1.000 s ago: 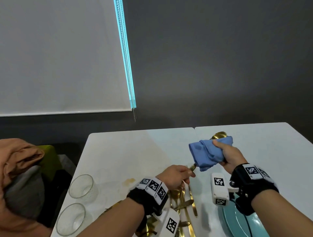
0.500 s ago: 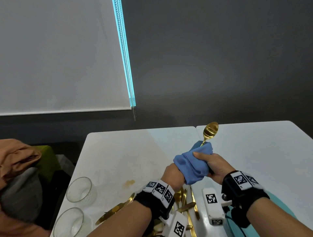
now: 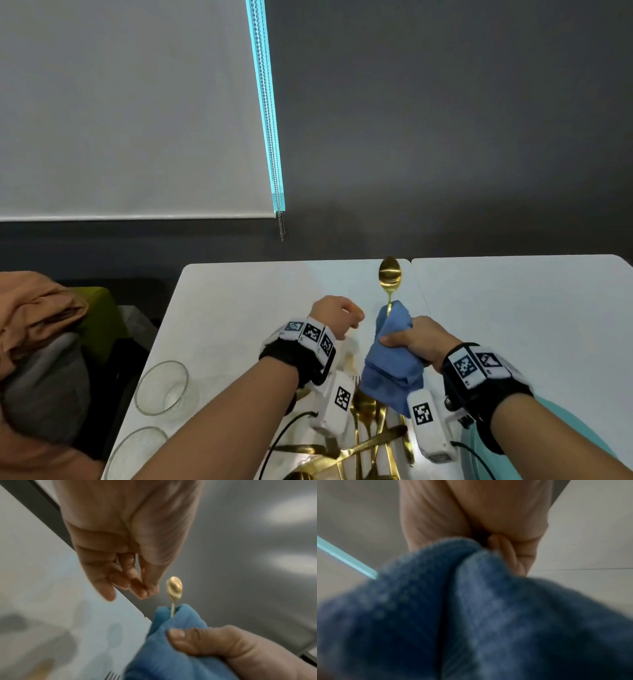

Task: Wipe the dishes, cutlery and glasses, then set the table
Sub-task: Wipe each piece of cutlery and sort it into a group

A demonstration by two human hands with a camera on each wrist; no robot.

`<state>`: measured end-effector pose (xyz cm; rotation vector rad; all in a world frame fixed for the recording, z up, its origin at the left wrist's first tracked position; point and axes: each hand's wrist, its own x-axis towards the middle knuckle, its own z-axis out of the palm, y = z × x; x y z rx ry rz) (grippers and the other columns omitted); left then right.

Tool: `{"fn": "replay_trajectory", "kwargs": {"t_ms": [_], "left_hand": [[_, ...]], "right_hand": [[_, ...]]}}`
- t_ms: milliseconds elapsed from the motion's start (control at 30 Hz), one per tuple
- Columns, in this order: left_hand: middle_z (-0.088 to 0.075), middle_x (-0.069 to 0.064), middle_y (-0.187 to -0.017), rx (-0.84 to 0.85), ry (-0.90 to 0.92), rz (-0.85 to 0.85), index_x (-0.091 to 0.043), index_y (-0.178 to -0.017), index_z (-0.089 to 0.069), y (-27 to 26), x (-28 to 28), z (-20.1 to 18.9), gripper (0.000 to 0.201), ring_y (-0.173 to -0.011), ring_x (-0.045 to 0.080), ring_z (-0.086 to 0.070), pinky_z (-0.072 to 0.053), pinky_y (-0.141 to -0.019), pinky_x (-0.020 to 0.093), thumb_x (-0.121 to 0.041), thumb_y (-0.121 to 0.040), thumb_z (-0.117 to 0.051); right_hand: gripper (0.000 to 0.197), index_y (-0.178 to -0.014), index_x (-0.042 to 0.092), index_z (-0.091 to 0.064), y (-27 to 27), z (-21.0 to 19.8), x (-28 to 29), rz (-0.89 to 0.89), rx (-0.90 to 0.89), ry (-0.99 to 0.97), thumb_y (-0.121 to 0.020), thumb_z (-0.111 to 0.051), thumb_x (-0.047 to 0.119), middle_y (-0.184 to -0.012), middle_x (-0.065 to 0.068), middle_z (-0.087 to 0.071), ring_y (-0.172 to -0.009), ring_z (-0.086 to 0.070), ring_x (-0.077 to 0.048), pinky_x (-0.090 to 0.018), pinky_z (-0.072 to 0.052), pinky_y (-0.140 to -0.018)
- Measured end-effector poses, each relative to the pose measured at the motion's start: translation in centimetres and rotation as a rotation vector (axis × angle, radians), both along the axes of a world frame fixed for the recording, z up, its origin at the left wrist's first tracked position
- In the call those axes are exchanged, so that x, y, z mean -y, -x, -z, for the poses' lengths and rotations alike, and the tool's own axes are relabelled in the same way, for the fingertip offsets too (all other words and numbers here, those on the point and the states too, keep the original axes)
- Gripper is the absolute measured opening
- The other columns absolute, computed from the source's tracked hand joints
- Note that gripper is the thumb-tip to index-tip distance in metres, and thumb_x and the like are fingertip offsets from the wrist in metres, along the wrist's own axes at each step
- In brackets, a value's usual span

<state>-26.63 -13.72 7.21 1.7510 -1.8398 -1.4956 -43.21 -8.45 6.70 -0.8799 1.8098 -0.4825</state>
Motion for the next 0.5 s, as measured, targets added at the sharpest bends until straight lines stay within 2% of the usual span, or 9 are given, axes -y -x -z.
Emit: {"fn": "replay_trajectory", "kwargs": {"t_ms": [67,133,200,233,300,333,400,433,500], "left_hand": [[-0.067,0.008,-0.094,-0.061,-0.074,-0.06,-0.006,-0.107,-0.067,0.5,0.6,-0.1,0.025,-0.069,0.011,-0.053,-0.049,-0.063,0.021,-0.024,-0.091,-0.06],[-0.066,0.008,-0.095,-0.072,-0.113,-0.055,-0.005,-0.108,-0.067,0.7,0.9,0.4,0.027,-0.064,0.01,-0.049,-0.043,-0.06,0.02,-0.023,-0.089,-0.061],[-0.066,0.009,-0.097,-0.039,-0.114,-0.035,-0.006,-0.108,-0.067,0.4,1.2,0.9,0.024,-0.064,0.01,-0.049,-0.04,-0.058,0.02,-0.016,-0.088,-0.061],[-0.064,0.006,-0.092,-0.018,-0.093,-0.023,-0.008,-0.106,-0.068,0.3,1.4,1.2,0.021,-0.063,0.01,-0.049,-0.039,-0.056,0.019,-0.012,-0.088,-0.059],[-0.063,0.005,-0.09,0.032,-0.075,0.006,-0.011,-0.1,-0.067,0.2,1.7,1.2,0.017,-0.07,0.015,-0.055,-0.039,-0.056,0.019,-0.008,-0.088,-0.055],[-0.064,0.008,-0.098,0.061,-0.088,0.012,-0.008,-0.103,-0.065,0.3,2.1,1.1,0.019,-0.082,0.02,-0.06,-0.041,-0.062,0.021,-0.007,-0.089,-0.051],[-0.061,0.012,-0.123,0.118,-0.04,0.031,-0.006,-0.122,-0.06,0.2,2.7,1.2,0.032,-0.108,0.027,-0.06,-0.044,-0.083,0.028,-0.007,-0.093,-0.045],[-0.059,0.011,-0.128,0.16,-0.019,0.073,-0.009,-0.126,-0.058,0.1,3.1,1.3,0.035,-0.113,0.028,-0.058,-0.044,-0.09,0.03,-0.009,-0.094,-0.044],[-0.059,0.01,-0.129,0.232,0.024,0.116,-0.01,-0.125,-0.059,0.3,4.1,1.9,0.033,-0.115,0.028,-0.057,-0.043,-0.095,0.031,-0.015,-0.096,-0.043]], "right_hand": [[0.043,-0.102,0.002,-0.059,-1.1,-0.1,0.7,-0.097,-0.066,-0.025,-0.071,-0.079,0.025,-0.097,-0.014,-0.066,-0.084,-0.063,-0.025,-0.029,-0.051,-0.066],[0.046,-0.105,0.001,-0.059,-2.1,0.1,1.4,-0.156,-0.109,-0.042,-0.071,-0.078,0.027,-0.099,-0.013,-0.065,-0.084,-0.061,-0.023,-0.025,-0.048,-0.063],[0.05,-0.108,0.0,-0.059,-2.9,0.4,2.1,-0.177,-0.125,-0.057,-0.071,-0.078,0.028,-0.103,-0.013,-0.065,-0.089,-0.062,-0.025,-0.028,-0.05,-0.07],[0.051,-0.109,-0.001,-0.059,-3.2,0.5,2.4,-0.179,-0.128,-0.064,-0.072,-0.078,0.029,-0.103,-0.013,-0.065,-0.09,-0.062,-0.025,-0.029,-0.05,-0.073],[0.051,-0.11,-0.002,-0.059,-3.7,0.7,3.0,-0.182,-0.13,-0.07,-0.073,-0.077,0.028,-0.1,-0.012,-0.064,-0.088,-0.061,-0.024,-0.028,-0.05,-0.073],[0.05,-0.11,-0.002,-0.058,-4.0,0.7,3.2,-0.178,-0.128,-0.066,-0.074,-0.076,0.027,-0.098,-0.011,-0.063,-0.087,-0.06,-0.024,-0.026,-0.049,-0.068],[0.046,-0.111,-0.003,-0.058,-4.5,1.0,3.6,-0.164,-0.113,-0.054,-0.076,-0.074,0.023,-0.096,-0.011,-0.061,-0.084,-0.059,-0.023,-0.021,-0.046,-0.059],[0.046,-0.112,-0.003,-0.058,-4.7,1.1,3.8,-0.158,-0.105,-0.05,-0.077,-0.074,0.022,-0.096,-0.012,-0.061,-0.084,-0.059,-0.023,-0.021,-0.045,-0.059],[0.046,-0.114,-0.003,-0.059,-5.1,1.4,4.2,-0.156,-0.106,-0.042,-0.078,-0.072,0.022,-0.102,-0.014,-0.063,-0.088,-0.06,-0.024,-0.026,-0.049,-0.067]]}}
